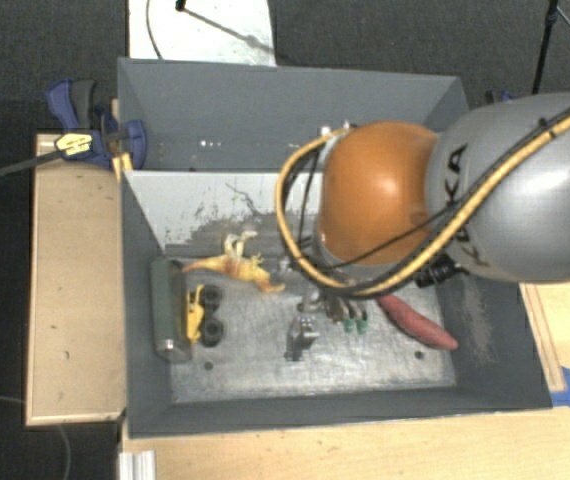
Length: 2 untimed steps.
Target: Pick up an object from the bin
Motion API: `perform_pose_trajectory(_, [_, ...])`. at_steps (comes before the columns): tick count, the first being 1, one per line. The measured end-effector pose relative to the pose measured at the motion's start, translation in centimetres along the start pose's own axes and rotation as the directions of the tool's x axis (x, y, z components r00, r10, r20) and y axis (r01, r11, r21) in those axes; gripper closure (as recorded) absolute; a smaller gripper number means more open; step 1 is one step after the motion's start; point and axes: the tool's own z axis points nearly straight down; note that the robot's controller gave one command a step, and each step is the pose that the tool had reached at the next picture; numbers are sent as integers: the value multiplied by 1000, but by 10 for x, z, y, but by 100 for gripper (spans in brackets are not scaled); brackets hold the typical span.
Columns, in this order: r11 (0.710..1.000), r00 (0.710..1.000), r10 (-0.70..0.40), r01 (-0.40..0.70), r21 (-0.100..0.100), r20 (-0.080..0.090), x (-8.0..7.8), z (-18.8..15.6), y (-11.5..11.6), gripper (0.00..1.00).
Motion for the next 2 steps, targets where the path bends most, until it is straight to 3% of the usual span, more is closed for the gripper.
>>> perform_pose_trajectory(1, [1000,1000,1,-1,0,0,0,0,0,0])
perform_pose_trajectory(2, [1000,1000,-9,9,-1,4,-50,23,-22,0])
